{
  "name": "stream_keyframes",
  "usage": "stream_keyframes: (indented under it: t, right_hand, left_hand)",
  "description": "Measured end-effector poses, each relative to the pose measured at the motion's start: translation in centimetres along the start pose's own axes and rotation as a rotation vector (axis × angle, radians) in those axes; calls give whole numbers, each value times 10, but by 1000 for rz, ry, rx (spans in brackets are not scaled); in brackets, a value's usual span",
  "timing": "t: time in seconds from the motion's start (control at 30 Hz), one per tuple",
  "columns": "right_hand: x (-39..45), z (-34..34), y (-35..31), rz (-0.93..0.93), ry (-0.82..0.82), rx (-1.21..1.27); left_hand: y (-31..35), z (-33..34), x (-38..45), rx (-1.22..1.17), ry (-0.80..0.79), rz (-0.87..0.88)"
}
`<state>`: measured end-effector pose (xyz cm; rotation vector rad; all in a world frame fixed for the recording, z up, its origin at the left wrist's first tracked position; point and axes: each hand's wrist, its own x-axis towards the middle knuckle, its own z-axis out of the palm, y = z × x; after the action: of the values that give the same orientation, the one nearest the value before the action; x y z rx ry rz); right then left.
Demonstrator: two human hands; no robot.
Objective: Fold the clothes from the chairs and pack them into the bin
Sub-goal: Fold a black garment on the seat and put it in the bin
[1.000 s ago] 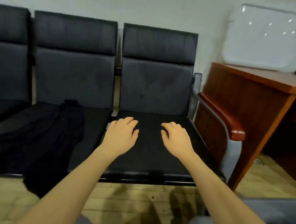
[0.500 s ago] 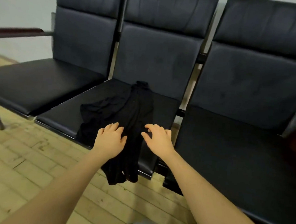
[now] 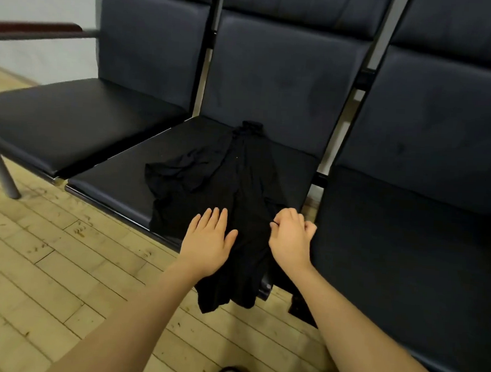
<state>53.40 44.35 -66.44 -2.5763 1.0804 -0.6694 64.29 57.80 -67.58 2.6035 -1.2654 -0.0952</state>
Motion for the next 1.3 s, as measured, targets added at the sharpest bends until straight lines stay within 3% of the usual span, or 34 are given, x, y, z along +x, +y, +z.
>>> stream_keyframes:
  t: [0.13, 0.23, 0.37, 0.43, 0.53, 0.7, 0.87, 1.03, 1.13, 1.3]
  right_hand:
    - [-13, -30, 34, -42, -19, 245]
    - [-16, -51, 49, -58, 20, 346]
    - [-18, -58, 66, -18, 49, 394]
    - [-20, -56, 68, -16, 25, 387]
    - [-24, -52, 65, -78, -34, 296]
    - [-28, -65, 64, -123, 48, 149]
    - [-35, -89, 72, -132, 162, 145]
    - [-34, -126, 78, -38, 235, 297]
    - [-36, -159, 86, 29, 313, 348]
    - [-49, -233, 105, 73, 485, 359]
  left_hand:
    - [31, 10, -3, -9, -6, 137]
    - [46, 12, -5, -144, 14, 222]
    - [38, 18, -16, -208, 349, 52]
    - [29, 24, -21, -163, 416, -23]
    - [24, 22, -23, -226, 386, -56]
    - [17, 10, -14, -279, 305, -20]
    - [22, -8, -21, -476, 293, -33]
    - [59, -50, -15, -662, 323, -35]
    - [93, -81, -9, -695, 325, 68]
    - [157, -132, -9, -542, 318, 272]
